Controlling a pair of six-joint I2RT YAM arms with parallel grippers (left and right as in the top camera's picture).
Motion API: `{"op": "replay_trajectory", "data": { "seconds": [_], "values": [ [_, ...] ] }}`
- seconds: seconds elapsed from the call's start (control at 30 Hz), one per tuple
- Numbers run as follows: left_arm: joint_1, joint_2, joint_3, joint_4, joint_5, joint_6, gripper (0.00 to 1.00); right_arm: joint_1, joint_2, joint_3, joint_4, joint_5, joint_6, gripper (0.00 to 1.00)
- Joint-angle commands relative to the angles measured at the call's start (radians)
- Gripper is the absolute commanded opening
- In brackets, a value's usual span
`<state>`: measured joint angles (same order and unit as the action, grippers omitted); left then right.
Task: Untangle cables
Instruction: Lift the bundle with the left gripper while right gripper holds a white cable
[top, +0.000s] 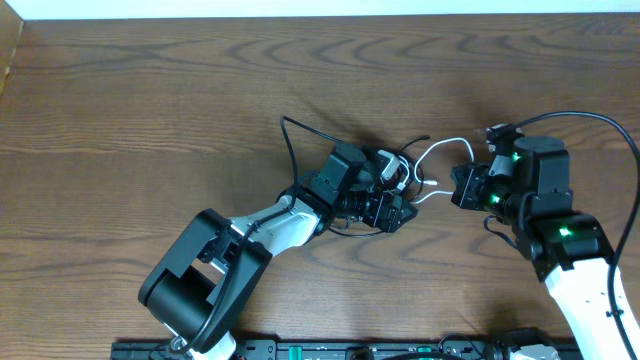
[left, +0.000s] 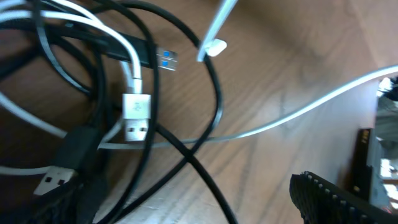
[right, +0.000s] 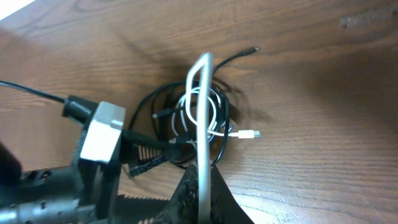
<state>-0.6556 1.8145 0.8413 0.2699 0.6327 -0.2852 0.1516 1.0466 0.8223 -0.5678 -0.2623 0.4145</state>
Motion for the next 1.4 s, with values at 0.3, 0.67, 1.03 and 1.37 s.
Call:
{"op": "replay_trajectory", "data": {
  "seconds": [0.3,0.67,1.03,1.37],
  "values": [
    [0.0,0.036,-0.003,0.001,-0.185,0.003,0.98,-0.016,-0.04,0.018,-0.047,-0.006,-0.004,0.01],
    [-0.042,0.132,-0.003,0.001,-0.174,0.003,0.98,-0.016,-0.04,0.018,-0.047,-0.007,-0.004,0.01],
    [-0.043,0.133,-0.003,-0.089,-0.395,0.001,0.7,-0.016,-0.04,0.018,-0.065,-0.007,-0.012,0.01],
    [-0.101,0.133,-0.003,-0.089,-0.394,0.14,0.74,-0.016,-0.04,0.018,-0.074,-0.007,-0.012,0.01]
  ]
}}
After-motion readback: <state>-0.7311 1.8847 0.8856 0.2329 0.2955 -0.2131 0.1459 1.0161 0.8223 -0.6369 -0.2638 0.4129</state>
